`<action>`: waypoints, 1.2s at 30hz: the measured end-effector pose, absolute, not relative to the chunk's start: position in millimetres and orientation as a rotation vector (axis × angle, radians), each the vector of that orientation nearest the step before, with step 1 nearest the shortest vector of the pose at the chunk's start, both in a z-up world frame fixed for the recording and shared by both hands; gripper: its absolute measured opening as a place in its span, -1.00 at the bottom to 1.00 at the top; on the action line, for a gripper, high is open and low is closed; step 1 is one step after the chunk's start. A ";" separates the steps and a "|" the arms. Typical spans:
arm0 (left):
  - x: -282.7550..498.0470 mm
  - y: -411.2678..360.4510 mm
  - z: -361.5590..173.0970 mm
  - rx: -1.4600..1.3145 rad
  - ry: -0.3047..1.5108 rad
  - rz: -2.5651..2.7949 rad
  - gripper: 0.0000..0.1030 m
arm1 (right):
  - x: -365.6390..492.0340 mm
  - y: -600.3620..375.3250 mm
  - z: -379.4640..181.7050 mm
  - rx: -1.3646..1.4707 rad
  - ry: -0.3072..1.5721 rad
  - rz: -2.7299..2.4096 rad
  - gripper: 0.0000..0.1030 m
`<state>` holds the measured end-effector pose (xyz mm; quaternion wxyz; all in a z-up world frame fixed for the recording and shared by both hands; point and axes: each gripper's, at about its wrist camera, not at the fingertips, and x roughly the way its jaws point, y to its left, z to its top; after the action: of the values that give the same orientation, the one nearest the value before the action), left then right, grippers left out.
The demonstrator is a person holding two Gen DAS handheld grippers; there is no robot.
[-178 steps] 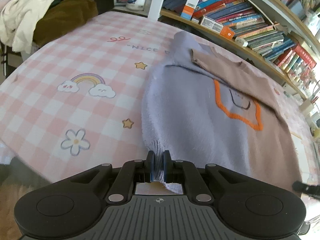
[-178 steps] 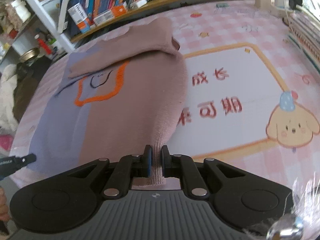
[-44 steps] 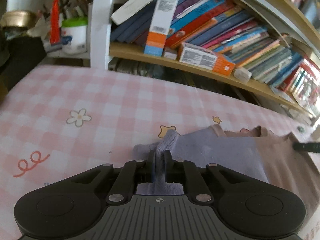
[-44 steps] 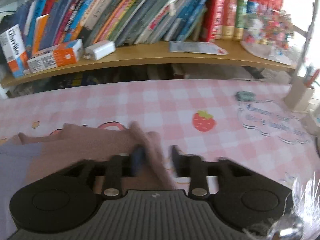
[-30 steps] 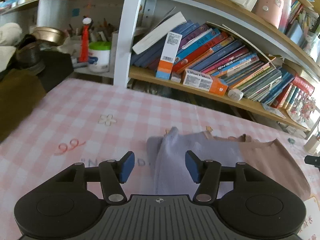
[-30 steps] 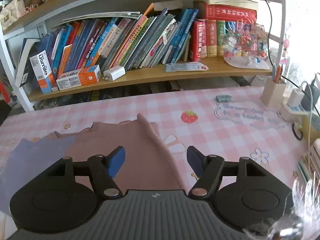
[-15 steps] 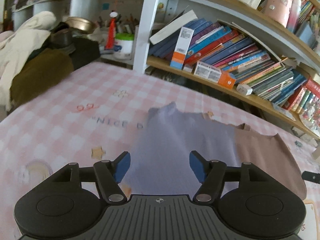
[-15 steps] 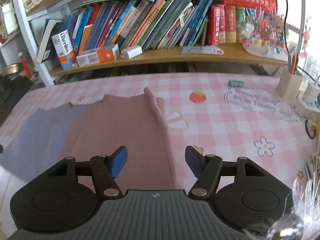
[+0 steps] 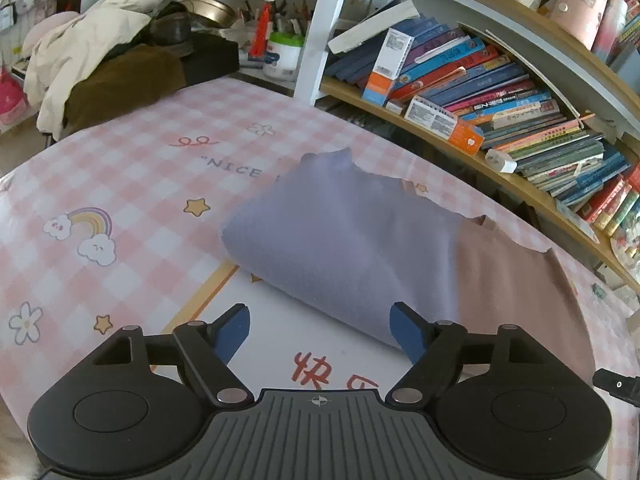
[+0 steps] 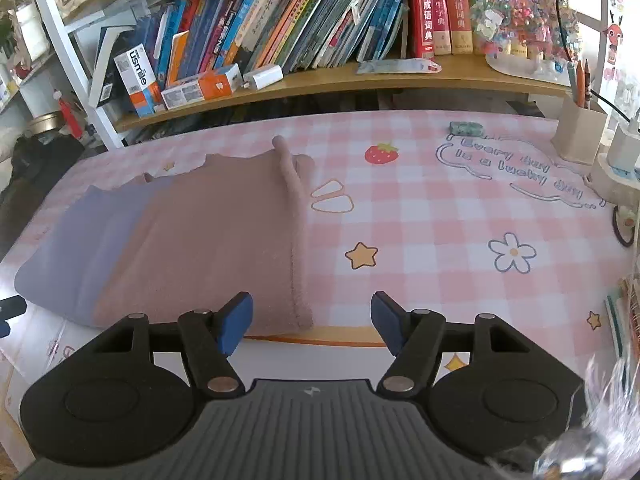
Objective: Fold clothes
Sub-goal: 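Grasp the folded pink edge with the right gripper while the left grasps the lavender edge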
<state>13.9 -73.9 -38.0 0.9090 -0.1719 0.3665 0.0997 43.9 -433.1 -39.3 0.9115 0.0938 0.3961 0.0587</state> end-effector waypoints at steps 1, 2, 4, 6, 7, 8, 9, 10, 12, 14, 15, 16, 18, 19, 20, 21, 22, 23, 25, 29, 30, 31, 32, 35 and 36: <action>14.3 -74.5 -38.0 -0.358 0.756 0.204 0.54 | 43.6 -434.4 -38.6 0.196 0.814 0.120 0.24; 14.7 -75.1 -38.0 -0.362 0.756 0.203 0.54 | 43.3 -435.7 -37.9 0.199 0.813 0.119 0.24; 16.9 -74.3 -39.1 -0.366 0.763 0.199 0.54 | 43.3 -437.2 -37.5 0.209 0.812 0.110 0.24; 18.8 -71.2 -41.3 -0.382 0.777 0.192 0.54 | 42.9 -438.0 -37.5 0.220 0.813 0.102 0.24; 19.6 -68.5 -42.8 -0.398 0.787 0.188 0.54 | 42.9 -437.9 -37.7 0.229 0.817 0.100 0.24; 20.0 -65.7 -44.6 -0.417 0.796 0.182 0.54 | 42.8 -437.8 -38.1 0.240 0.820 0.098 0.23; 20.7 -62.4 -46.9 -0.445 0.808 0.176 0.54 | 43.1 -437.4 -38.5 0.245 0.823 0.095 0.23; 21.4 -58.5 -49.6 -0.478 0.818 0.168 0.54 | 44.0 -436.2 -39.6 0.247 0.827 0.091 0.23; 23.2 -51.4 -55.6 -0.536 0.837 0.151 0.54 | 45.6 -433.6 -41.7 0.245 0.836 0.080 0.23; 26.2 -45.6 -61.7 -0.573 0.857 0.139 0.54 | 46.3 -430.4 -43.6 0.253 0.842 0.077 0.23; 27.8 -42.7 -64.6 -0.587 0.868 0.134 0.54 | 46.4 -429.0 -44.5 0.261 0.843 0.077 0.23; 29.5 -39.9 -67.5 -0.601 0.878 0.129 0.54 | 46.5 -427.5 -45.4 0.268 0.845 0.077 0.21; 32.4 -34.0 -71.8 -0.631 0.890 0.122 0.54 | 47.3 -423.6 -47.9 0.280 0.854 0.074 0.17; 33.5 -31.0 -72.9 -0.648 0.888 0.120 0.55 | 47.7 -421.5 -49.2 0.283 0.859 0.072 0.14; 34.6 -27.9 -73.9 -0.665 0.887 0.118 0.55 | 48.0 -418.4 -50.7 0.276 0.866 0.067 0.08; 35.6 -24.9 -74.9 -0.682 0.886 0.117 0.55 | 48.1 -416.4 -51.8 0.273 0.870 0.062 0.03; 36.7 -21.8 -76.0 -0.699 0.884 0.115 0.55 | 48.2 -414.4 -53.1 0.271 0.875 0.057 -0.04; 37.8 -18.8 -77.0 -0.716 0.883 0.113 0.55 | 48.4 -412.7 -54.4 0.278 0.882 0.057 -0.12; 40.5 -12.8 -78.8 -0.750 0.878 0.111 0.54 | 48.8 -410.1 -56.3 0.292 0.893 0.062 -0.21; 45.8 2.0 -84.2 -0.877 0.860 0.129 0.51 | 49.0 -406.8 -59.4 0.304 0.908 0.050 -0.30; 47.6 4.2 -84.8 -0.891 0.860 0.133 0.50 | 49.0 -406.5 -60.2 0.308 0.912 0.047 -0.31; 49.3 6.4 -85.4 -0.906 0.860 0.138 0.48 | 49.0 -406.1 -61.0 0.312 0.918 0.045 -0.35; 51.0 8.6 -86.0 -0.920 0.859 0.142 0.46 | 49.2 -405.7 -61.9 0.318 0.924 0.043 -0.39; 56.6 12.4 -89.8 -0.937 0.875 0.148 -0.05 | 49.4 -402.8 -64.4 0.330 0.935 0.037 -0.45; 58.5 13.0 -91.5 -0.937 0.883 0.148 -0.28 | 49.6 -401.7 -64.4 0.331 0.937 0.037 -0.48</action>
<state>58.5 13.0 -91.5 0.7972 -0.4365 0.4114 0.0688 49.6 -401.7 -64.4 0.8790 0.1588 0.4492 0.0180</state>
